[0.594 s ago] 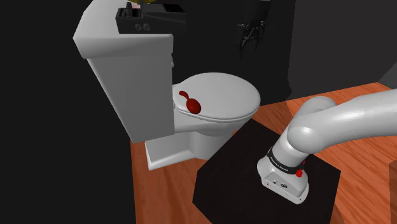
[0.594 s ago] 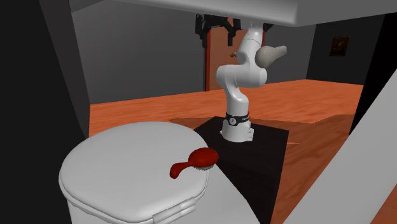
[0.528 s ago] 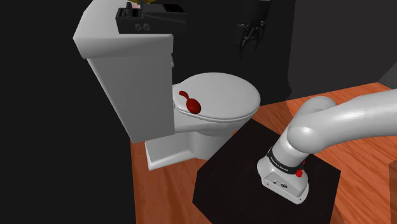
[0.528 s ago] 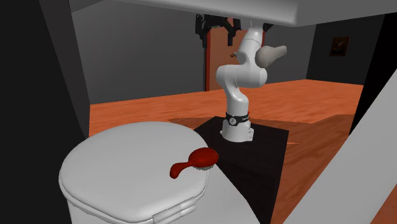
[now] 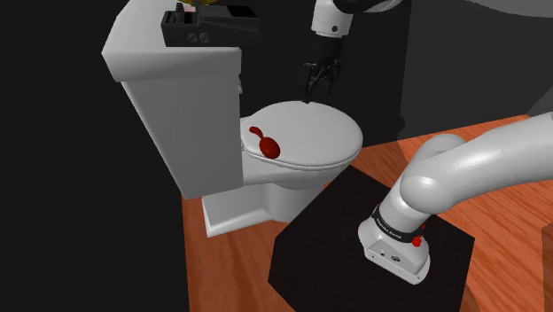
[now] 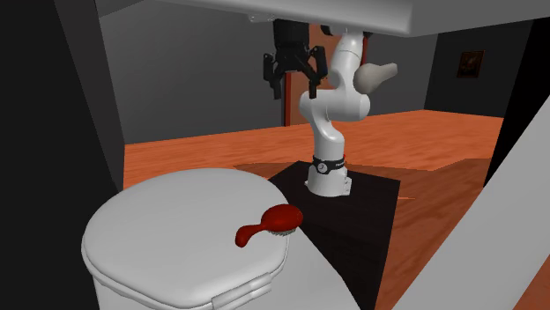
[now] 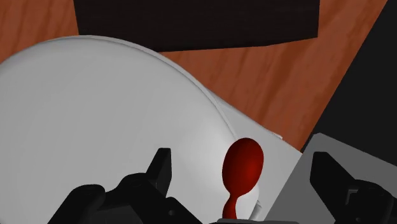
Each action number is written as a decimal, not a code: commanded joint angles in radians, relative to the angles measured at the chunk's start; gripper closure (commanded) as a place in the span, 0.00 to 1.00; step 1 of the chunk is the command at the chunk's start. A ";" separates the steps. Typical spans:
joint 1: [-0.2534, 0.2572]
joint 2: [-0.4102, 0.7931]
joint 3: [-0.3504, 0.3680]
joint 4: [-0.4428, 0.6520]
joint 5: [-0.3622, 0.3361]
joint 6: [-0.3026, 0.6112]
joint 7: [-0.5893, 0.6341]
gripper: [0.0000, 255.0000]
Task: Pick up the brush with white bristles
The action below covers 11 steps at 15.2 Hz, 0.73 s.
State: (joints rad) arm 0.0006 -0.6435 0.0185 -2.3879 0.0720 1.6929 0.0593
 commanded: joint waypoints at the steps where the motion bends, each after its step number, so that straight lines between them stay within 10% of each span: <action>1: 0.001 0.045 0.003 -0.019 0.012 0.072 0.007 0.00; 11: 0.013 0.348 0.016 -0.044 0.078 0.425 0.023 0.00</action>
State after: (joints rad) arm 0.0140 -0.3216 0.0362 -2.4220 0.1429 2.0773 0.0870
